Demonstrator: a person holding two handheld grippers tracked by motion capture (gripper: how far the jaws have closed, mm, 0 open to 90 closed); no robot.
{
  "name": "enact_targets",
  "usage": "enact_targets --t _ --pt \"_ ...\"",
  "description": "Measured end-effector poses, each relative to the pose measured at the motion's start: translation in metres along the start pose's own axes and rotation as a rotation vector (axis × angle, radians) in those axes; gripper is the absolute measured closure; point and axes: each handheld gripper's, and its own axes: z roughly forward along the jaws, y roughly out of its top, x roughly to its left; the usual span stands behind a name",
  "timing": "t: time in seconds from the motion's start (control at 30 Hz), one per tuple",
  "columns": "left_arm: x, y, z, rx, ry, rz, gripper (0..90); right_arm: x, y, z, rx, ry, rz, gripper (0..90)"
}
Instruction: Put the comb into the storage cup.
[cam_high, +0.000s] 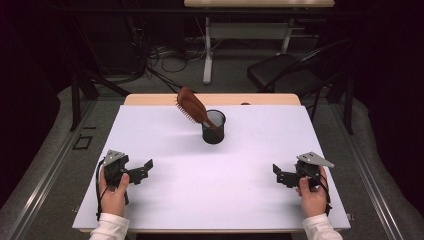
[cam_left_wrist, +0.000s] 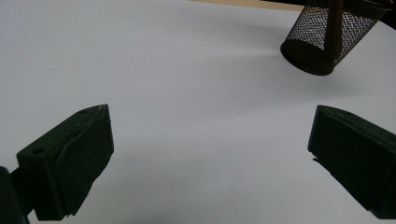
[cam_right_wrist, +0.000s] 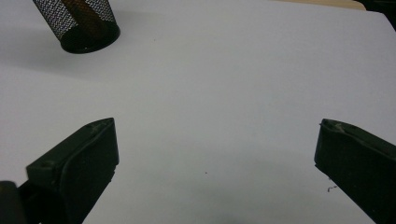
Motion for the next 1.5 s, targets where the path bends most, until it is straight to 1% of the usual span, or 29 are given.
enact_targets --t 0.17,0.3,0.33,0.47,0.83,1.03,1.5 --pt "0.0006 -0.0024 0.0016 0.005 0.011 0.005 0.4 -0.0021 -0.0019 0.0010 0.000 -0.006 0.006 0.0" --pt "0.0006 -0.0037 0.0031 0.004 0.005 0.002 0.4 -0.0038 -0.0036 0.0023 0.002 -0.006 0.011 0.0" --pt "0.0003 -0.0039 0.0032 0.004 0.003 0.002 0.4 -0.0041 -0.0038 0.0020 0.009 -0.006 0.011 0.0" --pt "-0.0006 -0.0044 0.0035 0.004 0.003 0.009 0.4 -0.0040 -0.0049 0.0030 0.018 -0.007 0.009 0.0" --pt "-0.0033 -0.0070 0.0064 0.014 0.000 0.026 0.4 -0.0040 -0.0069 0.0040 0.011 -0.014 0.002 0.0" --pt "-0.0060 -0.0078 0.0083 0.018 -0.005 0.036 0.4 -0.0028 -0.0078 0.0051 0.020 -0.015 0.001 0.0" --pt "-0.0065 -0.0089 0.0094 0.024 -0.007 0.035 0.4 -0.0019 -0.0082 0.0056 0.021 -0.013 -0.001 0.0"
